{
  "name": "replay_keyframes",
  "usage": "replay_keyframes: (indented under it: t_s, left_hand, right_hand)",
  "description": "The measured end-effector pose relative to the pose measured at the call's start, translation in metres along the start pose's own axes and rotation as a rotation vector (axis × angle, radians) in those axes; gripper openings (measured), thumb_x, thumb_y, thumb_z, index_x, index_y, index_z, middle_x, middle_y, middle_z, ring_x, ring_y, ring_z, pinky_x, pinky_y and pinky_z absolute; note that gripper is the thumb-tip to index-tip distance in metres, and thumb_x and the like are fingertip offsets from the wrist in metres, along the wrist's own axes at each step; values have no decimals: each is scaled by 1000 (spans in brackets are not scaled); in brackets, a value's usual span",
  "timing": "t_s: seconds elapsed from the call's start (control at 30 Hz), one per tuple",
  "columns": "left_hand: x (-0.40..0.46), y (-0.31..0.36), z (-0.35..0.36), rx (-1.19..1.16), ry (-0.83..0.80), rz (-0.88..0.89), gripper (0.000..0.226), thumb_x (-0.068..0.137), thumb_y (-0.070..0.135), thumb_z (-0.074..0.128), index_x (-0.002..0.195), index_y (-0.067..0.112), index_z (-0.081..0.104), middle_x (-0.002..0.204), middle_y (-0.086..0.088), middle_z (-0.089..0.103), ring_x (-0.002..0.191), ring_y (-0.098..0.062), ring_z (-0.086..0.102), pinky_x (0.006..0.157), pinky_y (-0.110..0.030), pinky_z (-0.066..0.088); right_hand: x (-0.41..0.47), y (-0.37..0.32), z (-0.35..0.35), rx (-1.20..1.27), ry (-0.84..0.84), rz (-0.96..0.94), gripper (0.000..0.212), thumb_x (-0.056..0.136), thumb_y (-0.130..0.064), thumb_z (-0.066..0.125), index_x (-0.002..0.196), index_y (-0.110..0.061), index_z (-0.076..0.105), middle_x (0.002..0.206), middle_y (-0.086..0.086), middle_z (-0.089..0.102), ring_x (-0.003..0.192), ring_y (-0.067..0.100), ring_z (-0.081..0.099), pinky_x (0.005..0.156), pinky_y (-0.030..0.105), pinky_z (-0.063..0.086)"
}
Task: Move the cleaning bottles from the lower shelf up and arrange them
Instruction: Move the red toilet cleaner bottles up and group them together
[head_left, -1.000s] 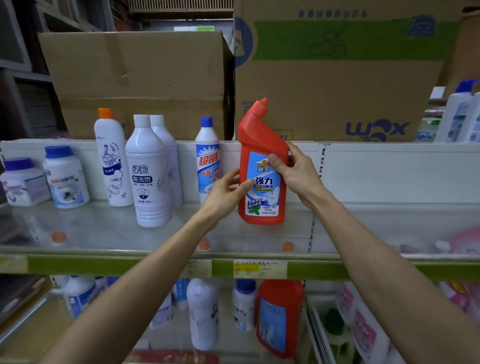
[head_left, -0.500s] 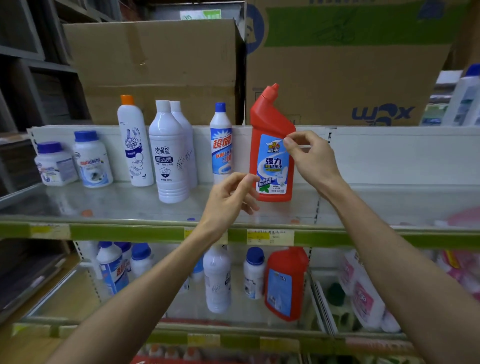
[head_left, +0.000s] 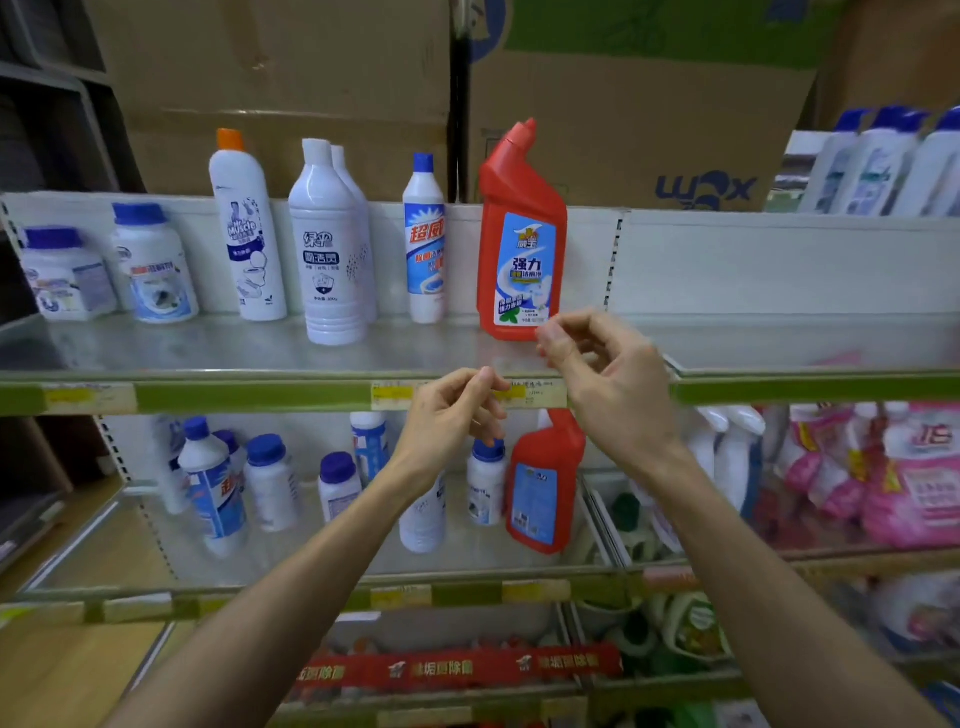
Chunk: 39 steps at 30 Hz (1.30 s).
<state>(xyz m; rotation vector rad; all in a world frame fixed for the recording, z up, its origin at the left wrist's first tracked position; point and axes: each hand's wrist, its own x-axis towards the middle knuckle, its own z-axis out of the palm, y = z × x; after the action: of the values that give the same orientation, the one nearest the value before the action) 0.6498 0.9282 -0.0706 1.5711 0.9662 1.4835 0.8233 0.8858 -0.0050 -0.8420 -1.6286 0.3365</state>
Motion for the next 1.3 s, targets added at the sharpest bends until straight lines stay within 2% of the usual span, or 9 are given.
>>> replay_keyframes:
  t_s: [0.37, 0.5, 0.57, 0.67, 0.8, 0.9, 1.03, 1.2, 1.3]
  left_hand:
    - [-26, -48, 2, 39, 29, -24, 28, 104, 23, 52, 102, 3, 71, 73, -5, 69, 67, -24, 65, 63, -33, 57]
    - [-20, -79, 9, 45, 49, -42, 24, 104, 23, 54, 98, 9, 73, 69, 2, 70, 63, -13, 67, 62, -30, 57]
    - [-14, -95, 14, 55, 56, -43, 23, 104, 23, 54, 97, 13, 73, 70, 3, 70, 63, -8, 67, 62, -27, 58]
    - [-4, -117, 25, 93, 43, -22, 19, 103, 24, 55, 97, 17, 72, 80, 1, 72, 70, -10, 66, 65, -24, 58]
    - [10, -137, 44, 159, 29, 0, 15, 101, 32, 57, 105, 25, 69, 103, 1, 73, 93, -11, 69, 73, -18, 57]
    - [19, -145, 59, 209, -17, 2, 30, 100, 41, 56, 125, 25, 63, 117, 8, 67, 102, 2, 62, 70, -7, 50]
    - [29, -152, 77, 231, -69, -17, 55, 99, 53, 52, 145, 24, 48, 133, 9, 57, 119, -9, 57, 82, -14, 44]
    - [41, -153, 89, 172, -49, -40, 58, 96, 60, 50, 142, 24, 49, 115, 19, 60, 99, 8, 57, 77, -12, 45]
    - [49, -158, 95, 112, -30, -80, 51, 95, 62, 52, 134, 29, 50, 120, 10, 63, 104, -3, 60, 88, -29, 52]
  right_hand:
    - [-101, 98, 15, -63, -80, 231, 10, 97, -31, 64, 87, -32, 64, 88, -11, 70, 85, -2, 68, 66, 16, 58]
    - [-110, 155, 22, -98, -53, 373, 8, 97, -27, 66, 93, -20, 66, 90, -12, 68, 81, -2, 66, 60, 10, 51]
    - [-112, 186, 28, -108, -59, 458, 8, 97, -26, 66, 101, -20, 64, 96, -11, 66, 90, 2, 65, 60, 10, 49]
    - [-112, 231, 38, -132, -83, 570, 38, 94, -28, 71, 126, -17, 54, 122, 2, 64, 107, 15, 64, 73, 17, 52]
    - [-111, 272, 49, -61, -151, 646, 83, 85, -28, 80, 153, -13, 33, 146, 8, 54, 122, 24, 63, 95, 44, 56]
    - [-113, 292, 56, 12, -205, 578, 61, 82, -32, 83, 132, -29, 48, 133, -2, 66, 95, 0, 67, 77, 25, 59]
    - [-114, 303, 60, 108, -185, 543, 57, 79, -35, 84, 120, -41, 45, 114, -19, 64, 86, -10, 63, 61, 12, 51]
    - [-122, 306, 52, 26, -168, 493, 60, 80, -49, 81, 125, -38, 43, 107, -28, 55, 97, -4, 60, 71, 12, 47]
    - [-129, 306, 45, -27, -180, 434, 55, 79, -60, 74, 123, -39, 49, 108, -29, 60, 99, -7, 61, 75, 15, 50]
